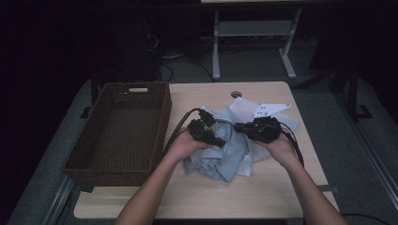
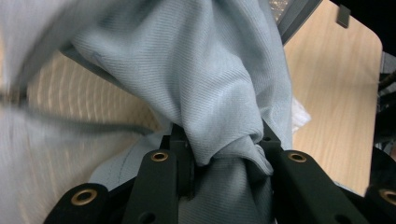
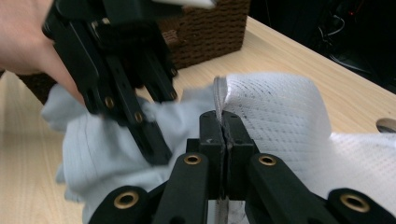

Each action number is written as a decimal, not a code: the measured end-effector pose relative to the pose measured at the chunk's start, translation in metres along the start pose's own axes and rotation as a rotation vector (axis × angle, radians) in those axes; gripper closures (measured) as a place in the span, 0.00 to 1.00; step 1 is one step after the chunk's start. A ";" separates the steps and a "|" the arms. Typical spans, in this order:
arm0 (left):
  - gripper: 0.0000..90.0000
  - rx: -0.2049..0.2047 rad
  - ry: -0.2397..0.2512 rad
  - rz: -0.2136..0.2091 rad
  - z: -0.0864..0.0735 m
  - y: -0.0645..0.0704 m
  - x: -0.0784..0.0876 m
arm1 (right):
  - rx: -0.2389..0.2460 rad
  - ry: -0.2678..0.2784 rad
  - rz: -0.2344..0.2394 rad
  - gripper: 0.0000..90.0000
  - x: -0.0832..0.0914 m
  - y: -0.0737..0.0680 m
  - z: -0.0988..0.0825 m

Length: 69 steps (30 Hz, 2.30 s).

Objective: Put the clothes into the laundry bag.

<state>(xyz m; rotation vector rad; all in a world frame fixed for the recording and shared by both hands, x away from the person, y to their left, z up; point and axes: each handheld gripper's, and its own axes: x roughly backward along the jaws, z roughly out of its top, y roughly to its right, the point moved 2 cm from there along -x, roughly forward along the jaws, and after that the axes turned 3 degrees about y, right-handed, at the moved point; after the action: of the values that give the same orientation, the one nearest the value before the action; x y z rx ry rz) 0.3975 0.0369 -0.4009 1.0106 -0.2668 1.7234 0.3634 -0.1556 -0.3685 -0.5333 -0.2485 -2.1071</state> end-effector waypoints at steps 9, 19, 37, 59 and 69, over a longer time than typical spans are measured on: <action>0.75 -0.026 -0.043 0.061 0.003 -0.001 -0.018 | 0.009 0.008 -0.005 0.97 0.005 -0.004 0.003; 0.42 -0.072 -0.010 0.110 -0.006 -0.004 -0.023 | -0.028 -0.024 -0.045 0.97 0.000 0.011 -0.010; 0.14 -0.062 -0.004 0.217 -0.068 0.002 -0.017 | -0.043 -0.043 -0.057 0.97 -0.004 0.016 -0.018; 0.76 -0.036 -0.058 0.119 -0.073 0.004 -0.026 | -0.039 -0.078 -0.081 0.97 -0.006 0.021 -0.027; 0.78 0.024 0.087 0.055 -0.063 0.006 -0.001 | -0.038 -0.095 -0.076 0.97 -0.010 0.020 -0.030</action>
<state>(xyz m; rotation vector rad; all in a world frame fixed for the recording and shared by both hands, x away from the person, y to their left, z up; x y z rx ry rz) 0.3615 0.0721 -0.4385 0.9505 -0.2208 1.8192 0.3766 -0.1710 -0.4002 -0.6565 -0.2873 -2.1660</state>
